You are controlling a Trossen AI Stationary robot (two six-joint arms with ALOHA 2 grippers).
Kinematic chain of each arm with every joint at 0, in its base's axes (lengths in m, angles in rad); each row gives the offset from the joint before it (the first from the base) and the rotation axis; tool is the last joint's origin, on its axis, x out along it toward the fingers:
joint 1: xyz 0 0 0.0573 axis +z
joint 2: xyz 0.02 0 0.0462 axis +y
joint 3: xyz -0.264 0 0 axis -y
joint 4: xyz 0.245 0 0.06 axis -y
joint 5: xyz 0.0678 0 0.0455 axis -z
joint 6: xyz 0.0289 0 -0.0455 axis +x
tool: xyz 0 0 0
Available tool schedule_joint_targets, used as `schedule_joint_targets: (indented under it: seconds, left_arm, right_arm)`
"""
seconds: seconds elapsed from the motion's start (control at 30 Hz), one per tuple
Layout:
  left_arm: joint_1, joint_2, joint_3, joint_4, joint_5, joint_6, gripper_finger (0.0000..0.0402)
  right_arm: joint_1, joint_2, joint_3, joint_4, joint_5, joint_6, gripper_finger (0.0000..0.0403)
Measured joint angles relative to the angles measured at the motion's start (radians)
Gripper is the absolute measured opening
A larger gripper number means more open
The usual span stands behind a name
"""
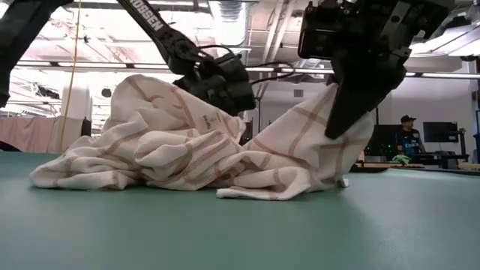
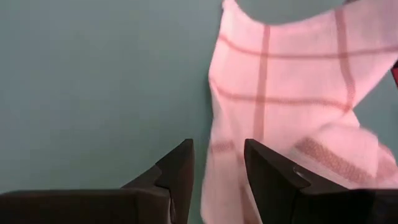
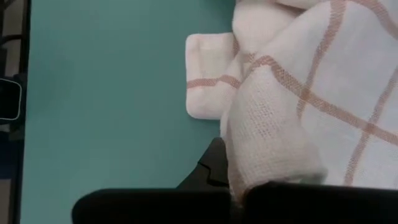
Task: Roll towel
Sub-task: Roll the white towel
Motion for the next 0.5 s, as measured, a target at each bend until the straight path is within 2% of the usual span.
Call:
schedule_joint_targets:
  seconds: [0.2, 0.5]
  left_arm:
    - [-0.022, -0.001, 0.108, -0.028, 0.000, 0.051, 0.0130]
    - [-0.113, 0.092, 0.238, -0.172, -0.180, 0.238, 0.0130]
  right_arm:
    - [-0.001, 0.000, 0.000, 0.001, 0.001, 0.008, 0.0001]
    - [-0.001, 0.000, 0.000, 0.002, 0.039, 0.008, 0.0001]
